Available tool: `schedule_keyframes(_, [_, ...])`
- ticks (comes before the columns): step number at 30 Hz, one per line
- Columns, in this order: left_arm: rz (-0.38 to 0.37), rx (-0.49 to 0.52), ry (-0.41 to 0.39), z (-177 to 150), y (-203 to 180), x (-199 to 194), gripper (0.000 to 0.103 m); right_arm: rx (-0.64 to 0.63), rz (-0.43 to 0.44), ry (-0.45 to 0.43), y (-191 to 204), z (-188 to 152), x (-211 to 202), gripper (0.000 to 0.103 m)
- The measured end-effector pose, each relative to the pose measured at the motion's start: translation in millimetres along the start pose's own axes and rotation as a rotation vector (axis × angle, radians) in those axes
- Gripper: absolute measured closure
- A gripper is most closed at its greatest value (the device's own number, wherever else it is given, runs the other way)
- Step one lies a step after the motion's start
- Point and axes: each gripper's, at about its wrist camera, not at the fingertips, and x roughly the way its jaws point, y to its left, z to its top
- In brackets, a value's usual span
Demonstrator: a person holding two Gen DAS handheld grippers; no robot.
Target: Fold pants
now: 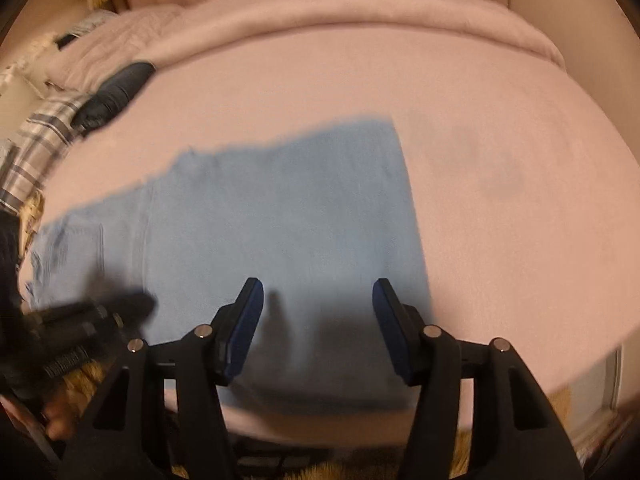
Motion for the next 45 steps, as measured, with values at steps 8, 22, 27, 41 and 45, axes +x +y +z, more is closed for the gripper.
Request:
schedule_keyframes(8, [-0.006, -0.003, -0.003, 1, -3, 1, 0.089, 0.059, -0.042, 0.09, -24, 48, 67, 0.041])
schedule_keyframes(22, [-0.003, -0.007, -0.001, 1, 0, -1, 0.089, 0.018, -0.107, 0.055, -9, 33, 56, 0.037])
schedule_keyframes(27, [0.003, -0.003, -0.005, 0, -3, -1, 0.089, 0.019, -0.097, 0.067, -15, 11, 39, 0.038])
schedule_keyframes(41, [-0.015, -0.019, -0.023, 3, 7, -26, 0.088, 0.012, -0.104, 0.089, -23, -25, 16, 0.038])
schedule_keyframes(45, [0.076, -0.059, -0.141, 8, 32, -70, 0.079, 0.008, -0.118, 0.09, -21, -27, 15, 0.037])
